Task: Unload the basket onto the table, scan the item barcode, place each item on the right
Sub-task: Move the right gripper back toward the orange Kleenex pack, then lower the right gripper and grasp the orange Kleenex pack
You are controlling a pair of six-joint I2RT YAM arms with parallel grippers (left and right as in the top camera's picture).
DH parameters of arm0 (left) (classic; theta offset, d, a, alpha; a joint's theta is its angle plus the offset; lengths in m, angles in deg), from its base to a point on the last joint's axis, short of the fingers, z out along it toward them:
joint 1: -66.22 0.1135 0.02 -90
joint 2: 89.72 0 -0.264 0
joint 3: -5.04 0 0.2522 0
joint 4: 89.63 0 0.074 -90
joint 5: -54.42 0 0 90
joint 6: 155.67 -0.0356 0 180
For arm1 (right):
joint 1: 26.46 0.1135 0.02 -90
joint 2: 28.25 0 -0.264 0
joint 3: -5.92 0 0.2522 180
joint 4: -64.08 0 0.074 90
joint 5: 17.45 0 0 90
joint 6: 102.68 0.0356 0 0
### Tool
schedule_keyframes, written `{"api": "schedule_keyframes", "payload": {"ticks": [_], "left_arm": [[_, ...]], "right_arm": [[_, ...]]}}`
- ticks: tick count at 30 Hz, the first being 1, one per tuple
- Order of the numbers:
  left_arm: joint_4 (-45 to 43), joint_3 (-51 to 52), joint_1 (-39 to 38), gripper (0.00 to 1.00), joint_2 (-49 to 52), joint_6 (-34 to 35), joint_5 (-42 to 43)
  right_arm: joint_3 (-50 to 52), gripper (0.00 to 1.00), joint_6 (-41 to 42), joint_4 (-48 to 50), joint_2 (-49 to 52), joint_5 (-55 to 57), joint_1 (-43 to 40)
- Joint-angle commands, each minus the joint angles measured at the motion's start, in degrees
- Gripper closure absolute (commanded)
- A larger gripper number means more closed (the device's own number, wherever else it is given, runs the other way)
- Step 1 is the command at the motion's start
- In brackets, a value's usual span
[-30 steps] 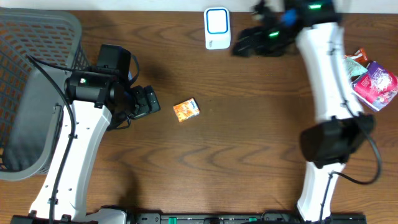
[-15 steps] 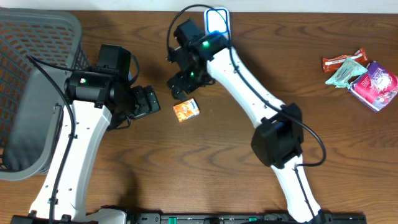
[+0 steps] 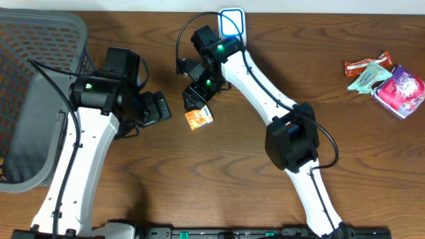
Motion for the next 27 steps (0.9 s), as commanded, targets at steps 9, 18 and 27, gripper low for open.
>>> {"api": "schedule_keyframes", "payload": {"ticks": [9,18,27], "left_arm": [[0.04,-0.39,0.17,0.02,0.20,-0.35,-0.57],[0.04,-0.37,0.17,0.02,0.20,-0.35,-0.57],[0.04,-0.39,0.17,0.02,0.20,-0.35,-0.57]], "right_arm": [[0.13,0.25,-4.07,-6.14,4.57,-2.32,0.35],[0.13,0.24,-2.62,-17.94,3.37,-4.39,0.48],[0.13,0.24,7.56,-7.48,2.86,4.76,-0.74]]}}
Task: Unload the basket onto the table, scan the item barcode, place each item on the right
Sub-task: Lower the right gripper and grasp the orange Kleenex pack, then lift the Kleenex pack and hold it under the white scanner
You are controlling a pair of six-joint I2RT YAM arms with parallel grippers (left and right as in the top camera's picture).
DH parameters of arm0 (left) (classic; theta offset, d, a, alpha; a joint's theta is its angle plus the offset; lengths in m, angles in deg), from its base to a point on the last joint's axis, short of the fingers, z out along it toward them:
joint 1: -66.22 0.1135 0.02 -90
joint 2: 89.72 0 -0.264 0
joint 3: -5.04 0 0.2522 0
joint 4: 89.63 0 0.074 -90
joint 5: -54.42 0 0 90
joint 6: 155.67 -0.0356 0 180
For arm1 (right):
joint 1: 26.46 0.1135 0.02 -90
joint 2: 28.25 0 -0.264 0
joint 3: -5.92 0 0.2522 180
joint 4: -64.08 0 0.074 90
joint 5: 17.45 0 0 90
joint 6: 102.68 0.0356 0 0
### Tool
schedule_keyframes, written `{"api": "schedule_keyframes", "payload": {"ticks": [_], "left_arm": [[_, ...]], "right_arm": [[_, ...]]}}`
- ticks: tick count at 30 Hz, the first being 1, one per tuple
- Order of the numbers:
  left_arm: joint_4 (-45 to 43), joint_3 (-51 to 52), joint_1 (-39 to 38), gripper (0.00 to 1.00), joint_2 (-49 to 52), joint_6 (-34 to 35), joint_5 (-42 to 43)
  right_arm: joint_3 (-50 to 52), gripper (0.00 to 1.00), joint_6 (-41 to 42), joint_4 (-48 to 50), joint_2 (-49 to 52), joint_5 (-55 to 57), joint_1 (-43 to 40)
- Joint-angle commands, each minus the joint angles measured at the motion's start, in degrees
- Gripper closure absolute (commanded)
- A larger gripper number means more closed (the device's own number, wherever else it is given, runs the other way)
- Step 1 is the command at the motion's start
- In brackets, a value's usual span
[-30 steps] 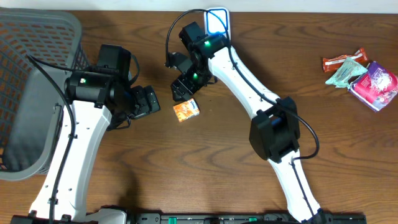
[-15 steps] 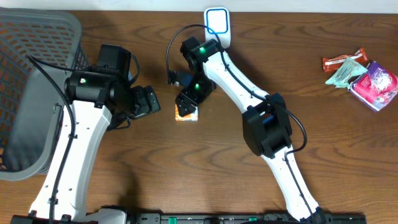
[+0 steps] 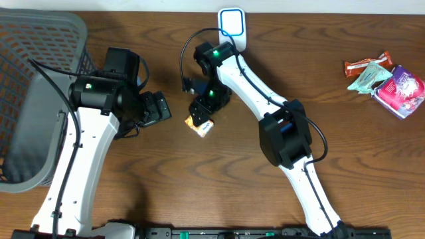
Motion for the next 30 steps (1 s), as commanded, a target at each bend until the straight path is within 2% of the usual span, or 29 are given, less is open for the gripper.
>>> {"api": "schedule_keyframes", "payload": {"ticks": [1,4,9,14,16,18,21,22,26,30], "left_arm": [[0.02,-0.37,0.17,0.02,0.20,-0.37,-0.57],[0.02,-0.37,0.17,0.02,0.20,-0.37,-0.57],[0.02,-0.37,0.17,0.02,0.20,-0.37,-0.57],[0.02,-0.39,0.17,0.02,0.20,-0.37,-0.57],[0.02,-0.37,0.17,0.02,0.20,-0.37,-0.57],[0.02,-0.37,0.17,0.02,0.20,-0.37,-0.57],[0.02,-0.37,0.17,0.02,0.20,-0.37,-0.57],[0.02,-0.37,0.17,0.02,0.20,-0.37,-0.57],[0.02,-0.37,0.17,0.02,0.20,-0.37,-0.57],[0.02,-0.39,0.17,0.02,0.20,-0.37,-0.57]], "right_arm": [[0.02,0.26,7.06,2.67,-1.62,3.26,-0.90],[0.04,0.32,8.09,3.26,-1.51,3.04,-1.40],[1.86,0.32,8.04,3.37,-1.31,0.85,-1.05],[8.09,0.34,8.04,6.62,-1.31,0.02,0.09],[10.86,0.44,8.09,8.55,-1.29,0.02,0.35],[13.14,0.62,8.15,10.10,-1.31,0.02,0.35],[13.92,0.95,9.35,10.62,-1.31,0.04,0.31],[13.73,0.99,9.70,10.60,-1.33,0.04,0.20],[10.05,0.99,12.85,10.12,-1.44,1.84,-0.22],[1.62,0.99,16.55,7.48,-1.44,9.05,-1.11]]}}
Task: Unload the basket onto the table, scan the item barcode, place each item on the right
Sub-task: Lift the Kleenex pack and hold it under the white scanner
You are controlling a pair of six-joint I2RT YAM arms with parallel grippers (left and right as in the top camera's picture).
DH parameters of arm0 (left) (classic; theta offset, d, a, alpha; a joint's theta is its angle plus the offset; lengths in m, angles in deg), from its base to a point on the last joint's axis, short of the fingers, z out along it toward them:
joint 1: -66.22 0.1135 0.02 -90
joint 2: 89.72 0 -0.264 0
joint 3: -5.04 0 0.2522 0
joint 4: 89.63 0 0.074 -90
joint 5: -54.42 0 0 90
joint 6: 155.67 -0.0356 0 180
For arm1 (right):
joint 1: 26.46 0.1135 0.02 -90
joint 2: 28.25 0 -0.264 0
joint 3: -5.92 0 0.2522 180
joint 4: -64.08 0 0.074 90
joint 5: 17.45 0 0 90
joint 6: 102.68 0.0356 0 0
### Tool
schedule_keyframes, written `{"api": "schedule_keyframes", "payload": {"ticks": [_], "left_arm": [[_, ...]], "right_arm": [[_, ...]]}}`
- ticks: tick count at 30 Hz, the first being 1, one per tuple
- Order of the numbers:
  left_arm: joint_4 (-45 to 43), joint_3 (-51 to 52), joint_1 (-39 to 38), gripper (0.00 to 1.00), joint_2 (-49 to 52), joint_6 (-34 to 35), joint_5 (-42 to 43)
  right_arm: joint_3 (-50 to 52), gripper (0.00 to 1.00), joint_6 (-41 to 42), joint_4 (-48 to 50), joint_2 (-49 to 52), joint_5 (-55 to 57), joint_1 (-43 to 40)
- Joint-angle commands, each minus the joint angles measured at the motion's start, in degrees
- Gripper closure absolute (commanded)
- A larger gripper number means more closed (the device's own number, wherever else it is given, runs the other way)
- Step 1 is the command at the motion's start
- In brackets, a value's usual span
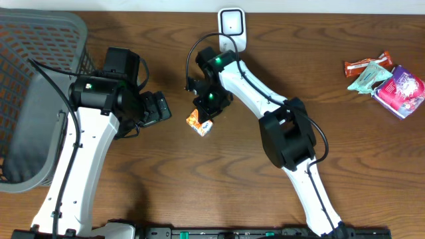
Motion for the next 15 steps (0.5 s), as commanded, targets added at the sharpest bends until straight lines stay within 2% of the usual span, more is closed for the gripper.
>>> {"api": "schedule_keyframes", "payload": {"ticks": [1,5,8,12,15], "left_arm": [[0.04,-0.37,0.17,0.02,0.20,-0.37,-0.57],[0.04,-0.39,0.17,0.02,0.20,-0.37,-0.57],[0.04,-0.37,0.17,0.02,0.20,-0.37,-0.57],[0.04,-0.37,0.17,0.02,0.20,-0.37,-0.57],[0.04,-0.37,0.17,0.02,0.20,-0.37,-0.57]], "right_arm": [[-8.72,0.99,4.90,-1.77,0.90,11.37,-1.14],[-19.08,0.99,6.43,-3.04,0.90,26.47,-1.25],[-24.02,0.99,6.38,-0.13,0.90,41.79,-0.74],[-25.03,0.99,5.38,8.79,0.92,60.15,-0.42],[-24.06,0.99,0.76,17.09,1.16,65.09,-1.49]]}}
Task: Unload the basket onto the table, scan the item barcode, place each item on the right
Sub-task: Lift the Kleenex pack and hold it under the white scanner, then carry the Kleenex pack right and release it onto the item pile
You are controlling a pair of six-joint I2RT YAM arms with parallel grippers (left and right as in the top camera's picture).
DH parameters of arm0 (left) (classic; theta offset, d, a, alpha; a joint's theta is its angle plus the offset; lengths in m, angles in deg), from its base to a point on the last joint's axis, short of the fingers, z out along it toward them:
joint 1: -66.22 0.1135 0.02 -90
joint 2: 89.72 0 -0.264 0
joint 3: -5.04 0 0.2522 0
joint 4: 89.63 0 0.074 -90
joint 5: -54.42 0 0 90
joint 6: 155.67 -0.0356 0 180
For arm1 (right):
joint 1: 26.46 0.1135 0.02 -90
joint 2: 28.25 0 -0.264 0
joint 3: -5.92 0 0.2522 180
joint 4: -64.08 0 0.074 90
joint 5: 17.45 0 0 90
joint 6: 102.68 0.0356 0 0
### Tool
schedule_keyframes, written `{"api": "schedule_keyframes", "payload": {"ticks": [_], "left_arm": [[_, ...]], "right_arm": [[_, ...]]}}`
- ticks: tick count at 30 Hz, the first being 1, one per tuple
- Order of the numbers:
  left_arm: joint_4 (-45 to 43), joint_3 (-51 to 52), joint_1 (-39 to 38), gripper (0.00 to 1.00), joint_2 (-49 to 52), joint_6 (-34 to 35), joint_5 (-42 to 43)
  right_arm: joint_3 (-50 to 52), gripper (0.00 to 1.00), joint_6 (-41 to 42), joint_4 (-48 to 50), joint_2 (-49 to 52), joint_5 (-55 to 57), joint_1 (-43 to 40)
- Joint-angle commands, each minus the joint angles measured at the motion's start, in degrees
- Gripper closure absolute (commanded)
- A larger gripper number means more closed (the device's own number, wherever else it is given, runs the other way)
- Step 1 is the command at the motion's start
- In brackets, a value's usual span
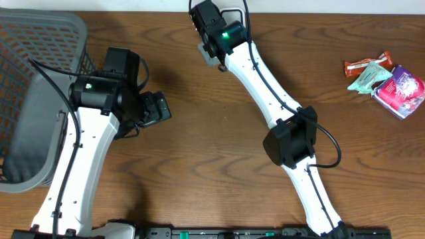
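Note:
My right arm reaches to the back edge of the table, raised toward the camera. Its wrist and gripper point(207, 26) cover the spot where the white scanner point(234, 11) stands, and only a sliver of the scanner's top rim shows. The fingers are hidden under the wrist. The orange packet shows nowhere on the table. My left gripper point(157, 109) rests low at the left centre, open with nothing between its fingers.
A grey mesh basket point(30, 99) fills the left side. Several wrapped snacks lie at the far right, among them a red bar point(365, 65) and a purple packet point(400, 89).
My right gripper was down on the orange packet at the table's middle. Now it is up at the back over the scanner, and the packet has left the table with it. The left arm is unchanged.
The orange packet lay flat beside my right gripper at the table's middle. Then the gripper stood over it, and the packet sat tilted under the fingers. Now gripper and packet are gone from there, up at the scanner. My left arm stayed still throughout.

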Motion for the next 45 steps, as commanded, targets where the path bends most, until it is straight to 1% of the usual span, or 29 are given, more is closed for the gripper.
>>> {"api": "schedule_keyframes", "payload": {"ticks": [1,2,5,9,15,20,26,30,32,36,39,44,45], "left_arm": [[0.04,-0.37,0.17,0.02,0.20,-0.35,-0.57],[0.04,-0.37,0.17,0.02,0.20,-0.35,-0.57],[0.04,-0.37,0.17,0.02,0.20,-0.35,-0.57],[0.04,-0.37,0.17,0.02,0.20,-0.35,-0.57],[0.04,-0.39,0.17,0.02,0.20,-0.35,-0.57],[0.04,-0.37,0.17,0.02,0.20,-0.35,-0.57],[0.04,-0.37,0.17,0.02,0.20,-0.35,-0.57],[0.04,-0.39,0.17,0.02,0.20,-0.35,-0.57],[0.04,-0.37,0.17,0.02,0.20,-0.35,-0.57],[0.04,-0.37,0.17,0.02,0.20,-0.35,-0.57],[0.04,-0.37,0.17,0.02,0.20,-0.35,-0.57],[0.04,-0.37,0.17,0.02,0.20,-0.35,-0.57],[0.04,-0.37,0.17,0.02,0.20,-0.35,-0.57]], "right_arm": [[0.63,0.99,-5.03,6.10,0.09,14.53,-1.11],[2.43,0.99,-6.64,11.17,0.09,14.43,-2.45],[6.71,0.99,-6.78,19.87,0.09,14.38,-4.79],[11.41,0.99,-6.78,27.63,0.09,10.32,-6.91],[14.10,0.99,-6.23,32.00,0.09,4.39,-8.52],[14.10,0.99,-6.10,34.53,0.07,3.82,-7.61],[14.08,0.99,-6.12,34.84,0.04,3.52,-6.29],[13.99,0.99,-5.53,34.36,-0.22,4.35,-6.23],[13.97,0.99,-1.01,32.74,-1.09,7.91,-6.60],[13.94,0.99,2.29,28.22,-3.89,8.70,-8.85],[13.94,0.99,6.38,20.24,-7.61,12.79,-13.79],[13.94,0.99,6.99,8.55,-9.49,17.05,-21.46],[13.99,0.99,6.99,4.72,-9.49,17.70,-24.20]]}}
